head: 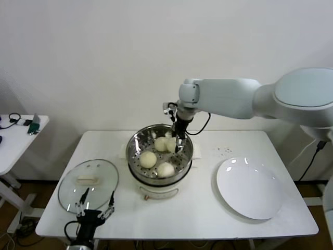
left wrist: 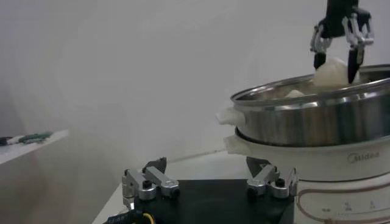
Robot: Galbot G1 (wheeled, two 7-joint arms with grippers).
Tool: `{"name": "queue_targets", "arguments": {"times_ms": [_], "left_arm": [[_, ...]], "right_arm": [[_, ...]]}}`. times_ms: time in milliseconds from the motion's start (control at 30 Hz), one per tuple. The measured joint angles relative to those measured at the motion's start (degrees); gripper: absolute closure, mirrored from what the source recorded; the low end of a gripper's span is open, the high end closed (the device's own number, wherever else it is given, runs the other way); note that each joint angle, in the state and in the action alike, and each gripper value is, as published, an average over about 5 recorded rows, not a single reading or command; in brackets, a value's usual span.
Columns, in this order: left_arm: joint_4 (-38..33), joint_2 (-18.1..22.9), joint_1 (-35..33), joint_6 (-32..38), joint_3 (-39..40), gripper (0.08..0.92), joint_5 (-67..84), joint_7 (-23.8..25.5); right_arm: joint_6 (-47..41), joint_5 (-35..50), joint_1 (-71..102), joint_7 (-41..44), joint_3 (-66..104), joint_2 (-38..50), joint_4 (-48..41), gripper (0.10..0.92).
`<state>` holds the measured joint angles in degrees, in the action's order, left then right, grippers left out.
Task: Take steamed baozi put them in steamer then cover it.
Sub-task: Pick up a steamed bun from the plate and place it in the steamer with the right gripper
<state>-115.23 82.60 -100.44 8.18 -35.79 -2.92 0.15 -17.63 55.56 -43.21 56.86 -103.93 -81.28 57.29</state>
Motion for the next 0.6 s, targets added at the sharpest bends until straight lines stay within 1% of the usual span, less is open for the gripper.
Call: {"name": "queue_targets", "arguments": {"times_ms": [467,600], "left_arm": [[0.5,-0.2,0.6,-0.2,0.3,0.177,0.0,0.0],[0.5,-0.2,0.6,-0.2,0.5,0.177,0.0,0.0]], "right_arm": [[-0.3,-2.9,2.3,-0.6,-0.3,0.1,-0.3,0.343],[-0.5,-3.2,2.7,-1.3,-0.1,0.4,0.0,0.281]]}}
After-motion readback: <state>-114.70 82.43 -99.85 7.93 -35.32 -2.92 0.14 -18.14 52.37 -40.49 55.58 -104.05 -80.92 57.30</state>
